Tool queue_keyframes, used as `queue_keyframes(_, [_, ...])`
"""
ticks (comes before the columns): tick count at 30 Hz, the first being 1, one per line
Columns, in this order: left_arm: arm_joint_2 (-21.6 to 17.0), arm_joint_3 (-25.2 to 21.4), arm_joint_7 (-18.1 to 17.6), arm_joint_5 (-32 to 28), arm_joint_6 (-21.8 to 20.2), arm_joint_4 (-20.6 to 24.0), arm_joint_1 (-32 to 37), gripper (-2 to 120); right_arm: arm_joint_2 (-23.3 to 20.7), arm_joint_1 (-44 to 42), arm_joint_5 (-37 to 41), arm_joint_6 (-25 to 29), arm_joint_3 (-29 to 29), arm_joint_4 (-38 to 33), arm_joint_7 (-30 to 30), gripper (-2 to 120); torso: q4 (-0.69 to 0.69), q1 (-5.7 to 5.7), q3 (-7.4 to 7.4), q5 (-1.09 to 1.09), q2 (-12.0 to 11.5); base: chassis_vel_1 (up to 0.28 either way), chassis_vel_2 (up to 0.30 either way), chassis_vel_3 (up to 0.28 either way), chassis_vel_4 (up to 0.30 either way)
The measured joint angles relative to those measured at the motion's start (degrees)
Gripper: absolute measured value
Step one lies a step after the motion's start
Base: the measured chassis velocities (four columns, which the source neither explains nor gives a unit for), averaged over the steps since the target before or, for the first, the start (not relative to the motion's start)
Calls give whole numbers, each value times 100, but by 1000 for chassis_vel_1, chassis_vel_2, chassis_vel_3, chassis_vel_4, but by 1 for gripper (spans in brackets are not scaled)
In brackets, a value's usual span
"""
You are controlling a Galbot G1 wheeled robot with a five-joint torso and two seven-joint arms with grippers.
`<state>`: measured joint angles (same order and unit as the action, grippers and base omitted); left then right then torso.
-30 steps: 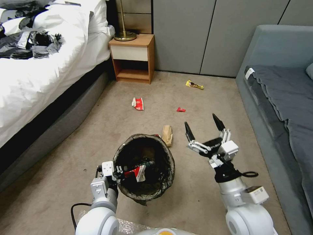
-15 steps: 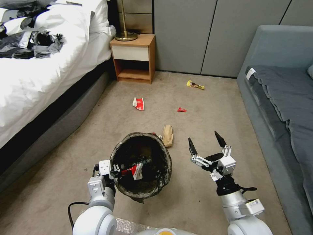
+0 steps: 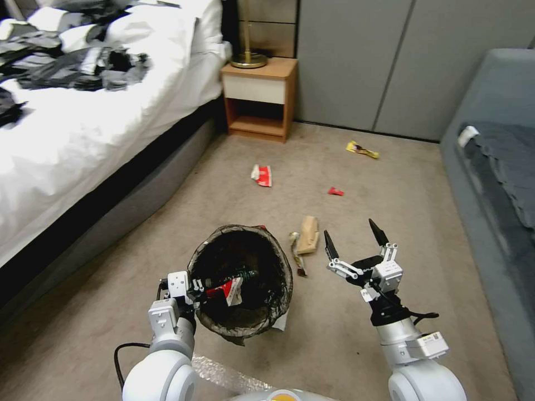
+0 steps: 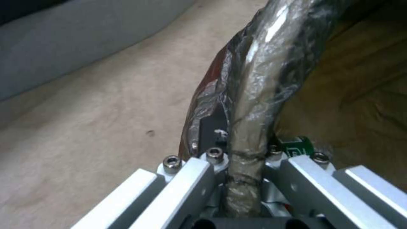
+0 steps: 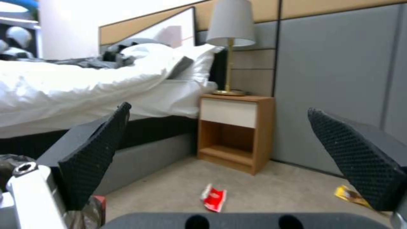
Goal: Pick up the trash bin, then pick up the garbage from the floor and place it into the trash bin.
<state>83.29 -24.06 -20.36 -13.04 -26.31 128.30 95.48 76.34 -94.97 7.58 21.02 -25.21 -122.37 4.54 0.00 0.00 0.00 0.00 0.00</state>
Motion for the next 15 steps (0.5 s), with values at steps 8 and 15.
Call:
queue_keyframes(8, [-7,-1,0,-10,0,0,-5,0,-1,36,10,-25,0,18,-1,100,1,0,0,0,0,119,113,118,126])
queue_keyframes(15, [5,4,-2,8,31,4,13,0,-20,74,46,-44,-23,29,3,100,2,0,0,0,0,112,139,128,119])
